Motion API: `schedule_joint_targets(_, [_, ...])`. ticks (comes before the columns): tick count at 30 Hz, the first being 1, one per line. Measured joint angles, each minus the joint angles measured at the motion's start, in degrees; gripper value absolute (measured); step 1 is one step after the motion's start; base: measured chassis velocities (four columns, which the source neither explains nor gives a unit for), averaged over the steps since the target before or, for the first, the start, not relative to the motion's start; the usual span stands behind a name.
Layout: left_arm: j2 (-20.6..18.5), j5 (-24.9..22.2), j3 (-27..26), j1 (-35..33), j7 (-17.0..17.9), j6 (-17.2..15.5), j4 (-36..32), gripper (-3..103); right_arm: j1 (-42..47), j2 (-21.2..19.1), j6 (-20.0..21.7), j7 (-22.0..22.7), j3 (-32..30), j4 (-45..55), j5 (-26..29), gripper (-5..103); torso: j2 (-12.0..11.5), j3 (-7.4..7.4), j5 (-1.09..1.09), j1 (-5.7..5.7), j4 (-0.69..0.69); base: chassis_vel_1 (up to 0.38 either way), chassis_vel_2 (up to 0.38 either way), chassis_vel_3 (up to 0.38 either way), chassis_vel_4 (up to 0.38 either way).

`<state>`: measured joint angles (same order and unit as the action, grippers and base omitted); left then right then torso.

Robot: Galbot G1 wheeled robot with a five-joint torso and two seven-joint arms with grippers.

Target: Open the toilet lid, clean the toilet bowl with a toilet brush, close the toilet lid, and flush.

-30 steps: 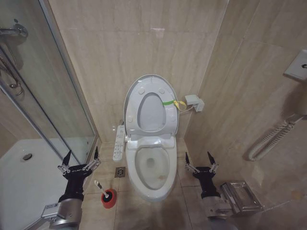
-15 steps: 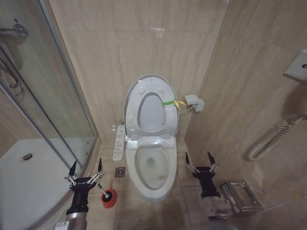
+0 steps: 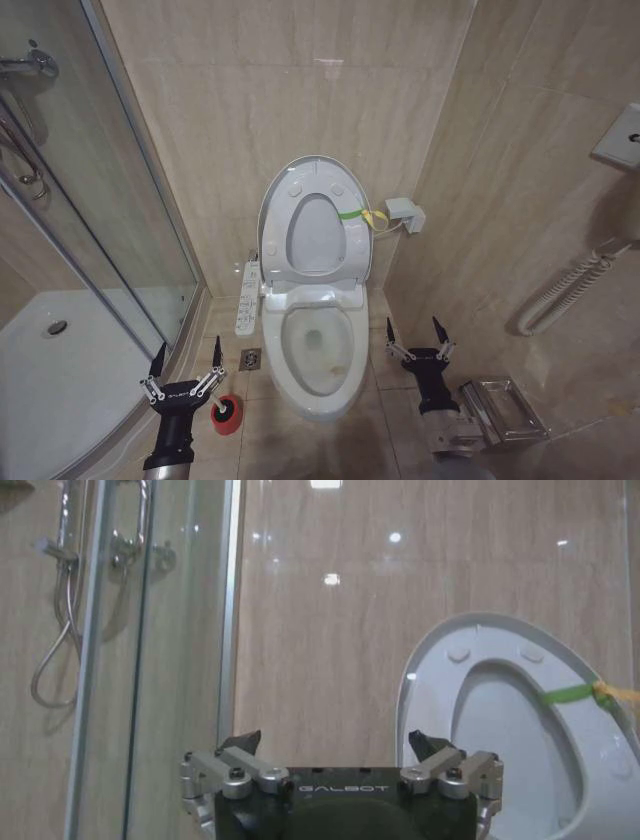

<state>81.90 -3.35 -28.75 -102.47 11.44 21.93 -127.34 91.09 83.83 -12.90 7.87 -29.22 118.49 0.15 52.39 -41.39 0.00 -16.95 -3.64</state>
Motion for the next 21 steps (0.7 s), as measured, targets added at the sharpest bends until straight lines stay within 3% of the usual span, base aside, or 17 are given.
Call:
schedule_joint_targets(11, [-4.39, -7.22, -6.17, 2.21, 2.18, -6.04, -2.96, 99, 0.00, 0.00, 0.00, 0.00, 0.00, -0.01, 0.00, 100, 0.00, 0.00, -0.01, 0.00, 0.00, 0.000, 0.000, 0.000, 0.000])
schedule_joint_targets(21, [-5.08, -7.11, -5.99, 0.51, 3.84, -10.08, -9.38, 99, 0.00, 0.00, 0.00, 0.00, 0.00, 0.00, 0.00, 100, 0.00, 0.00, 0.00, 0.00, 0.00, 0.000, 0.000, 0.000, 0.000])
